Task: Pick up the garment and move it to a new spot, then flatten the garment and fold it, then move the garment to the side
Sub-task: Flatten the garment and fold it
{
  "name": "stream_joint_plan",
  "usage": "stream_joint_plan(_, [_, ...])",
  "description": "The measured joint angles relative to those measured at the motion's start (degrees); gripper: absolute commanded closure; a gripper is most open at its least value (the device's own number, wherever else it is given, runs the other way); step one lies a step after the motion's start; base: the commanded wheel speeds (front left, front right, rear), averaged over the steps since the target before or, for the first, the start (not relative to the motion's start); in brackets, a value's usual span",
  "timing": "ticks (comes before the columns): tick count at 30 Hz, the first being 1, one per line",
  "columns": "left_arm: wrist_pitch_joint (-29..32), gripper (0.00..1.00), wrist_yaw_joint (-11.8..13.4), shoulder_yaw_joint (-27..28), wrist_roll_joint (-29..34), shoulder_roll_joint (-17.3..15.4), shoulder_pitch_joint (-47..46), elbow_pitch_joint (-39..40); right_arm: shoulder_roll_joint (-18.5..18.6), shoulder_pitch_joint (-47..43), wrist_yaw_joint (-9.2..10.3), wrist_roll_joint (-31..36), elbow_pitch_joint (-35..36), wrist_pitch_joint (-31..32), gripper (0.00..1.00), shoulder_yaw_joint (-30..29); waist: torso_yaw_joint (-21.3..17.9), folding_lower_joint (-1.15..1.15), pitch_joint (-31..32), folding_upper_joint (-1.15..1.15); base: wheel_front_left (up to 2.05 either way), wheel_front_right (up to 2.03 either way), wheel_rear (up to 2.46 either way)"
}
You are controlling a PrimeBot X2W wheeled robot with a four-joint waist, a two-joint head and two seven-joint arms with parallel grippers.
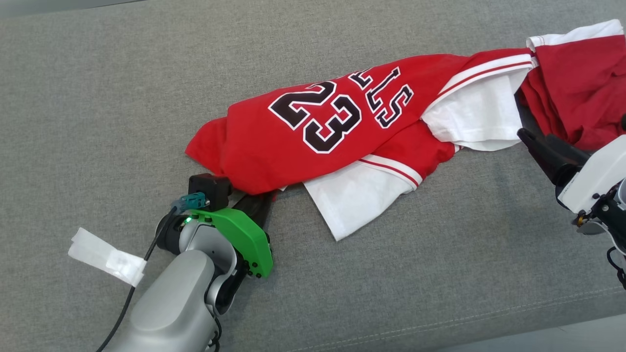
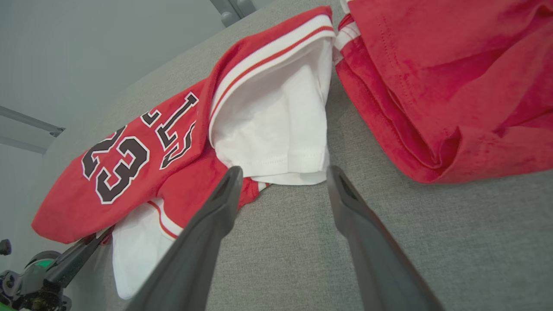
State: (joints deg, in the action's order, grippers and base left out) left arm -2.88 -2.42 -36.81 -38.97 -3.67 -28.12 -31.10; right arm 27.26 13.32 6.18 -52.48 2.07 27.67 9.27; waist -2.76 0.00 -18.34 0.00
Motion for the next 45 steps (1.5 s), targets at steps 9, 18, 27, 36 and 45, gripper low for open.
stream_joint_plan(9, [-1.77, 1.00, -0.63, -0.54, -0.12, 0.76, -0.16, -1.21, 0.22, -2.72, 0.05, 0.00, 0.42, -0.38, 0.00, -0.92, 0.96, 0.00, 1.09, 0.00, 0.00, 0.00, 0.00])
stream_joint_plan(18, [-2.82, 1.00, -2.96, 0.48, -5.12, 0.98, -0.29, 4.12, 0.52, -6.06, 0.46, -0.45, 0.40, -0.41, 0.00, -2.34, 2.44, 0.00, 2.50, 0.00, 0.00, 0.00, 0.00])
stream_joint_plan(27, [-4.31, 1.00, -3.45, 3.25, -7.25, 1.01, -4.09, 15.01, 1.08, -9.62, 0.57, -0.63, 0.43, 0.12, 0.00, -3.16, 5.60, 0.00, 4.16, 0.00, 0.00, 0.00, 0.00])
stream_joint_plan(36, [3.49, 1.00, -1.00, 5.79, -10.48, -2.96, -4.24, 12.26, 1.09, -11.29, 0.90, -1.03, 2.32, 1.43, 0.00, -3.14, 9.20, 0.00, 5.14, 0.00, 0.00, 0.00, 0.00])
stream_joint_plan(45, [9.88, 1.00, -0.02, 3.79, -10.78, -4.37, -4.26, 4.74, 0.78, -11.41, 0.91, -0.53, 3.45, 3.03, 0.00, -0.80, 10.09, 0.00, 4.32, 0.00, 0.00, 0.00, 0.00])
